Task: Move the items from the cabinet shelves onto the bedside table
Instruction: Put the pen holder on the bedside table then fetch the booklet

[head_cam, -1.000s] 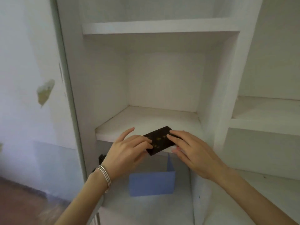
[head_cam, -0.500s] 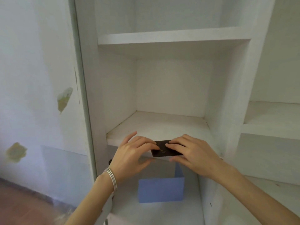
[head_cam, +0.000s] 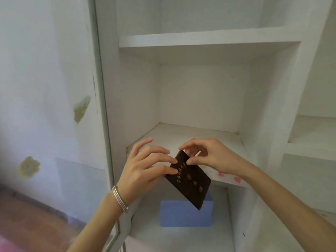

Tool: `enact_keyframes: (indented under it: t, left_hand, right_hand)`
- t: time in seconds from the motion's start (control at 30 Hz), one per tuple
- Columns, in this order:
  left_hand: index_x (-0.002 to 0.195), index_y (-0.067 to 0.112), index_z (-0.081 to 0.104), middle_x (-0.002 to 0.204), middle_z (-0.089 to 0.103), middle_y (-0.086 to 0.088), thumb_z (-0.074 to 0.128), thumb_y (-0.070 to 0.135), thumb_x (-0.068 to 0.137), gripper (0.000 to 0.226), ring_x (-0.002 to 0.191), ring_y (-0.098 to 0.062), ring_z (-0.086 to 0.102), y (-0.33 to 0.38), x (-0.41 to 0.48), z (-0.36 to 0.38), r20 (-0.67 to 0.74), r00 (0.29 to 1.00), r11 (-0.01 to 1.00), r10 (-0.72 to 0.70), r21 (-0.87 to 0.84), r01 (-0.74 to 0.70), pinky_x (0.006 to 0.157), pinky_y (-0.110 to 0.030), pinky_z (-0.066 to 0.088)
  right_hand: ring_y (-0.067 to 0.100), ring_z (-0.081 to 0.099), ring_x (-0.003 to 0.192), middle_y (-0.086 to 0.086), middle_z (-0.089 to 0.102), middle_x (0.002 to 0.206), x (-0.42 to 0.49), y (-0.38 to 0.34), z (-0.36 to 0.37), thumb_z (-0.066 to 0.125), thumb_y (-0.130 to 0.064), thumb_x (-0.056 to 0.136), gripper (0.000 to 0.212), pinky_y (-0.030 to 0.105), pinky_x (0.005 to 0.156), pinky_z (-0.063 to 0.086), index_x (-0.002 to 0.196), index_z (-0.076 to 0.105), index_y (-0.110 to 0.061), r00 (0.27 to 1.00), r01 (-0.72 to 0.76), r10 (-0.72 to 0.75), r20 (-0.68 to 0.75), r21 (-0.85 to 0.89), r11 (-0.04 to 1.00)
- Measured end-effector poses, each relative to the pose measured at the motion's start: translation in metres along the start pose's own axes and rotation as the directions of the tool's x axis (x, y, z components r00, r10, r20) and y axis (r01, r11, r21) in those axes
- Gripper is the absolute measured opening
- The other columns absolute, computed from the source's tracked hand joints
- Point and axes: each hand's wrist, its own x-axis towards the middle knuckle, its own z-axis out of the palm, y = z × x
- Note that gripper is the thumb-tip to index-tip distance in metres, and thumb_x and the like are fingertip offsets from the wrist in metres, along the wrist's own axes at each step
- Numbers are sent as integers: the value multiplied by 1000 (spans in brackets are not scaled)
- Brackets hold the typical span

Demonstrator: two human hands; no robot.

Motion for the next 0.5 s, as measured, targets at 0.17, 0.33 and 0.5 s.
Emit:
enact_keyframes:
  t: [0.17,0.33,0.5]
  left_hand:
    - [109,24,59,113,64,2,57,12,89,23,107,-15,57,26,-24,-32,119,968,955,-220,229,189,96,-38,41]
    - [128,19,53,129,56,-4,64,22,80,49,119,-23,50,84,-62,-79,289,738,723,-610,583,370,99,-37,40]
    - [138,19,43,141,48,-4,44,47,85,60,133,-25,39,190,-103,-119,248,398,417,-883,803,426,108,-46,28]
  right_hand:
    - [6,61,80,-8,66,85,-5,-2,24,74,-18,78,13,25,75,50,87,66,-23,992,49,-53,116,38,998]
    - [-4,60,77,-12,66,82,-12,-9,63,70,-16,81,12,9,67,45,84,62,-24,968,169,-175,178,51,984]
    - [-1,61,71,-9,67,79,-30,-19,125,71,-13,80,15,9,64,45,80,62,-24,887,227,-290,359,207,952]
